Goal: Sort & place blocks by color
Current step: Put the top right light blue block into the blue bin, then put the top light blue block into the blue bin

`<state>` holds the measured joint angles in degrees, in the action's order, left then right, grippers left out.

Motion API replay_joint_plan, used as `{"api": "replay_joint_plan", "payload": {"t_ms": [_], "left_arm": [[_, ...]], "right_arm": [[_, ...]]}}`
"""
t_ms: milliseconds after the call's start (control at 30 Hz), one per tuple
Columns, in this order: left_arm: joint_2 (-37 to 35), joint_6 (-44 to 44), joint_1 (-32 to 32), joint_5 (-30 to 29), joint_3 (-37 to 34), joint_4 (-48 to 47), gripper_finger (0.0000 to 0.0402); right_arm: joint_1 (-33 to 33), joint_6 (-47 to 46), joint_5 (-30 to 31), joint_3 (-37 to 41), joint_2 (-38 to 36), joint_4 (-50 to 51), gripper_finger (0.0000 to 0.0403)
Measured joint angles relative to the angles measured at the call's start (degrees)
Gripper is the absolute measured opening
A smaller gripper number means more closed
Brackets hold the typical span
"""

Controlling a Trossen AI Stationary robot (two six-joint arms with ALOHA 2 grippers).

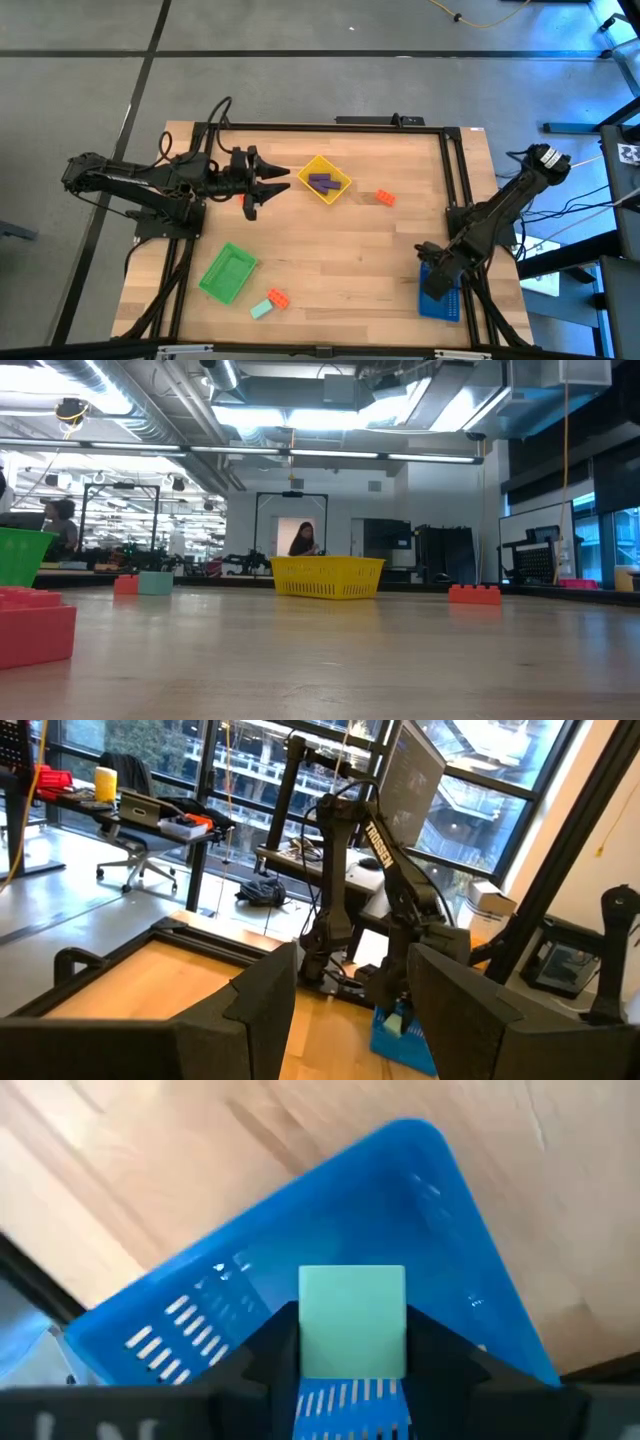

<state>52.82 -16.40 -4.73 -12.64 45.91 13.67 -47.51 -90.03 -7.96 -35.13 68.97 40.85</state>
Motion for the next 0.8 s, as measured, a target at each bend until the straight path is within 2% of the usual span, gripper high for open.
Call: {"api": "replay_joint_plan", "payload": {"t_ms": [267, 533, 700, 800], "left_arm": [[0.00, 0.00, 0.00, -2.46, 0.00, 0.16, 0.0184], [0.00, -0.02, 0.00, -2.80, 0.00, 0.16, 0.0184], [0.00, -0.02, 0.00, -2.80, 0.02, 0.16, 0.0184], [0.00, -0.02, 0.00, -2.80, 0.02, 0.14, 0.0184]], "right_arm": [[0.00, -0.94, -0.21, 2.65, 0.00, -1.00, 0.0134], [0.00, -0.91, -0.71, 2.66, 0.00, -1.56, 0.0217], [0.00, -0.73, -1.43, 2.56, -0.21, -1.39, 0.0231], [0.02, 2.69, -1.96, 0.13, -1.37, 1.31, 0.0233]]}}
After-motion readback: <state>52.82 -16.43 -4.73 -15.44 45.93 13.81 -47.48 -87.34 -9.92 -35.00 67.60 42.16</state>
